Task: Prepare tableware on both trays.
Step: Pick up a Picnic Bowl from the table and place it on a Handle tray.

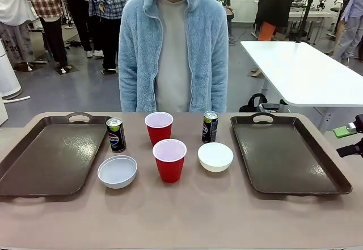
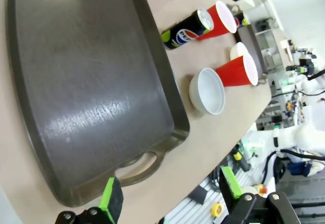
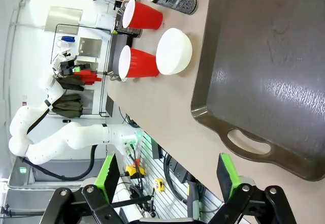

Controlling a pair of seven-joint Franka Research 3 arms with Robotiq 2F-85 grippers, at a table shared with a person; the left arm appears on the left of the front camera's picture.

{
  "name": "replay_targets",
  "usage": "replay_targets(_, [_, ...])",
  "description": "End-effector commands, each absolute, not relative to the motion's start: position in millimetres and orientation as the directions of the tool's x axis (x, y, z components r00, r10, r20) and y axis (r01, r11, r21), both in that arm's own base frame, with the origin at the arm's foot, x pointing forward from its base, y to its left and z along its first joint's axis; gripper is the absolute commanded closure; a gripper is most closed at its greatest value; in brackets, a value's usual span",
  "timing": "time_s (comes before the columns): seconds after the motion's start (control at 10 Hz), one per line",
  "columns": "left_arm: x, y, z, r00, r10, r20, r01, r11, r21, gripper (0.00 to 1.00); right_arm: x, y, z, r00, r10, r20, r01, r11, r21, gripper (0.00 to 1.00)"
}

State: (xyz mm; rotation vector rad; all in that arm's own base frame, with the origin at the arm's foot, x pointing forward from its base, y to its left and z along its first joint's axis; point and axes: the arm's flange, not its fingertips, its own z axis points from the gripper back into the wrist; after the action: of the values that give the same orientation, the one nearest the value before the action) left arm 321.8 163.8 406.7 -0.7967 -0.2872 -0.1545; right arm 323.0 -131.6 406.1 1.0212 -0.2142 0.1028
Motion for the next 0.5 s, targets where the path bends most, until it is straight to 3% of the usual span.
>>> replay_targets(0.0, [321.0, 164.9, 407.1, 0.95, -0.018, 0.311, 0.239, 0.682, -0.691, 0.0, 322.2, -132.5, 404.8, 0.974, -0.008, 0.224, -0.189, 0.512, 0.838, 0.0])
replay_targets(0.4, [321.0, 164.9, 407.1, 0.95, -0.018, 0.311, 0.239, 0.682, -0.691, 0.0, 322.2, -132.5, 404.8, 0.974, -0.008, 0.224, -0.189, 0.512, 0.838, 0.0])
